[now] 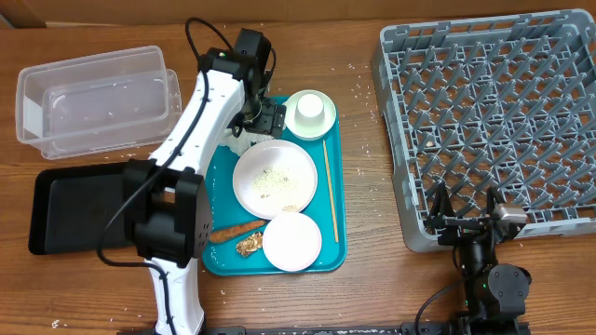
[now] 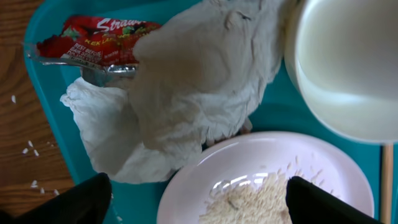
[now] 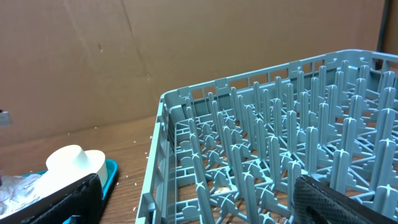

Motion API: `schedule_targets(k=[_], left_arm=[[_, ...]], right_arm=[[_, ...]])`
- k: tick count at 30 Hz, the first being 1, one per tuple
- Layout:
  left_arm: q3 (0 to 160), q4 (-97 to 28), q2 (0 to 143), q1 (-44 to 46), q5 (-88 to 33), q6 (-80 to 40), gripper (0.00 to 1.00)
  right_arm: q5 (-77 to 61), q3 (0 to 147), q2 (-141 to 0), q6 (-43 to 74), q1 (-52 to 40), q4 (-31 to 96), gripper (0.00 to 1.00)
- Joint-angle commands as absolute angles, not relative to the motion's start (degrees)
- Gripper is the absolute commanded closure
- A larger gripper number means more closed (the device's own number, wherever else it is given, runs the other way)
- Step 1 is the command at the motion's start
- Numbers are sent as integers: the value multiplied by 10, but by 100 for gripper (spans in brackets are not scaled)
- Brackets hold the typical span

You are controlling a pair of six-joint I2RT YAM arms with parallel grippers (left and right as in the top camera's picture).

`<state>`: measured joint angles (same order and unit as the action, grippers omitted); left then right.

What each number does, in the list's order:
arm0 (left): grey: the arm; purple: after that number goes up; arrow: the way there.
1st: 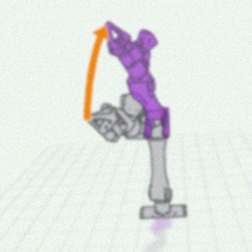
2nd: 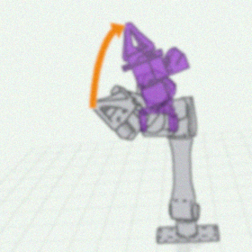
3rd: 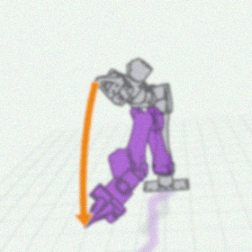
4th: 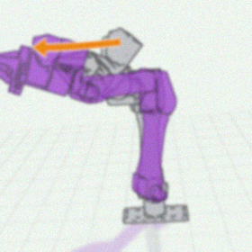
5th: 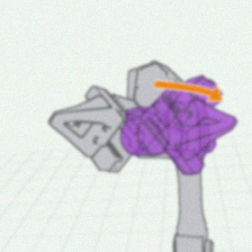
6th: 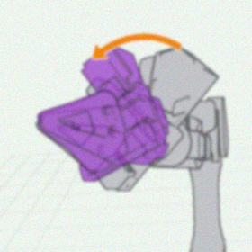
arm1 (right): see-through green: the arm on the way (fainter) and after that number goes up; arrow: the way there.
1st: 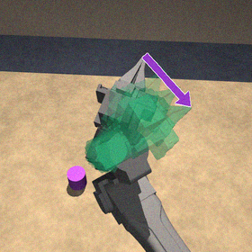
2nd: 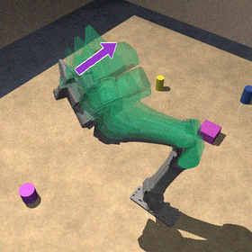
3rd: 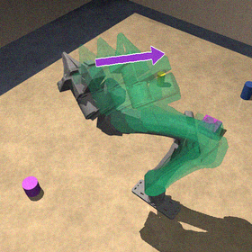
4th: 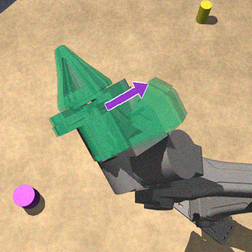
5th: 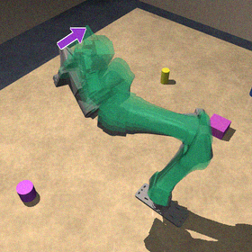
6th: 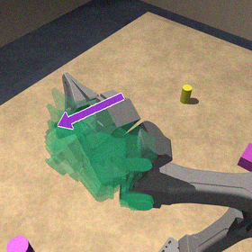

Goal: Sort waste into correct bins and load items into the dishwasher
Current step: 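Grasp the white napkin with the left gripper and lift it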

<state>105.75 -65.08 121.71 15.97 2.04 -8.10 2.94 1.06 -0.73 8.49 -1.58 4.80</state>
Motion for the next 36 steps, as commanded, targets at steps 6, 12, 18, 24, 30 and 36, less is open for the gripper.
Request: schedule_targets(k=[6,12,18,24,30,36], left_arm=[[1070,-622,1248,157,44,-151,36],[1070,-615,1251,156,47,-175,52],[1070,-593,1252,153,53,-217,51],[1068,-593,1255,153,53,-232,52],[1061,-594,1268,154,49,-233,52],[1061,-593,1275,153,49,-234,59]], right_arm=[[27,5,-2,81,-18,46,0],[27,5,-2,81,-18,46,0],[27,5,-2,81,-18,46,0],[27,5,-2,81,-18,46,0],[27,5,-2,81,-18,46,0],[27,5,-2,81,-18,46,0]])
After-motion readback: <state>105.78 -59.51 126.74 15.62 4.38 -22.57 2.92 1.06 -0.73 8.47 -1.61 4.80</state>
